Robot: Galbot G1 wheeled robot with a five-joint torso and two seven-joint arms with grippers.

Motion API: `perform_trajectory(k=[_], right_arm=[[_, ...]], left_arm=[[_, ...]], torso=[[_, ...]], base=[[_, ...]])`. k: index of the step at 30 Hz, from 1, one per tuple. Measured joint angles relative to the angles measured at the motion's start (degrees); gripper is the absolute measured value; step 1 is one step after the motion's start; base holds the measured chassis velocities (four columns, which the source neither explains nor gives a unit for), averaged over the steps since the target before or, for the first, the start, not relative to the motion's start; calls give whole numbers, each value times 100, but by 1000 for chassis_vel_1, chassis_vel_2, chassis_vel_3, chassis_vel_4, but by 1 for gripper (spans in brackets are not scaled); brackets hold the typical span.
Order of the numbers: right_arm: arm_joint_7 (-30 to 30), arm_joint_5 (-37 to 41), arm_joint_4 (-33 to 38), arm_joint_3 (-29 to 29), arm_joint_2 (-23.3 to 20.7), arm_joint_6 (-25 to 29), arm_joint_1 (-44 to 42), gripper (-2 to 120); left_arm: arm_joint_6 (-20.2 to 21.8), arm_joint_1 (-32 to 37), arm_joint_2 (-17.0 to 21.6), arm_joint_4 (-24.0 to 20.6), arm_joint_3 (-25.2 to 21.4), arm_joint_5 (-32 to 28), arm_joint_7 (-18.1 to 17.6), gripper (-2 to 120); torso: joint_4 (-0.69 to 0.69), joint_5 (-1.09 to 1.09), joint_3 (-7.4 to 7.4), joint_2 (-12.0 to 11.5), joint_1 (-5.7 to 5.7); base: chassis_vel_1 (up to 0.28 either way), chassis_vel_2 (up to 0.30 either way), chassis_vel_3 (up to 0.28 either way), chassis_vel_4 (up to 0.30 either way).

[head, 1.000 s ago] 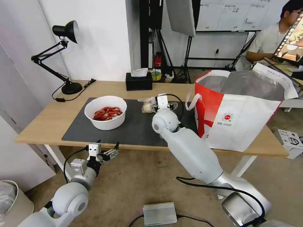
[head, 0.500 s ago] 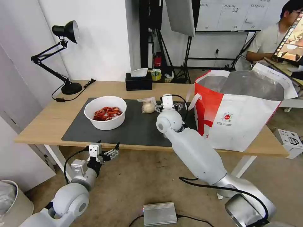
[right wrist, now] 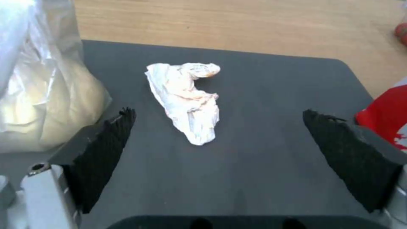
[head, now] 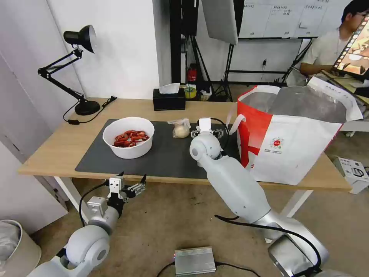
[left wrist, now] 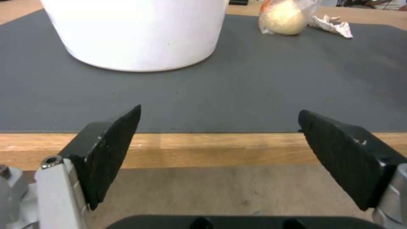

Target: Pick up the trash from the table and place it into the takeout bag.

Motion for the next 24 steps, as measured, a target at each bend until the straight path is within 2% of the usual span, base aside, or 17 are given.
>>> perform_trajectory(k=[24], right_arm=[[43, -58, -1026, 372, 483, 311, 399, 100]], left_arm=[[-15, 14, -4, 11, 37, 15, 63, 100]], torso=[[0, 0, 0, 0, 0]], base=[[0, 0, 0, 0]])
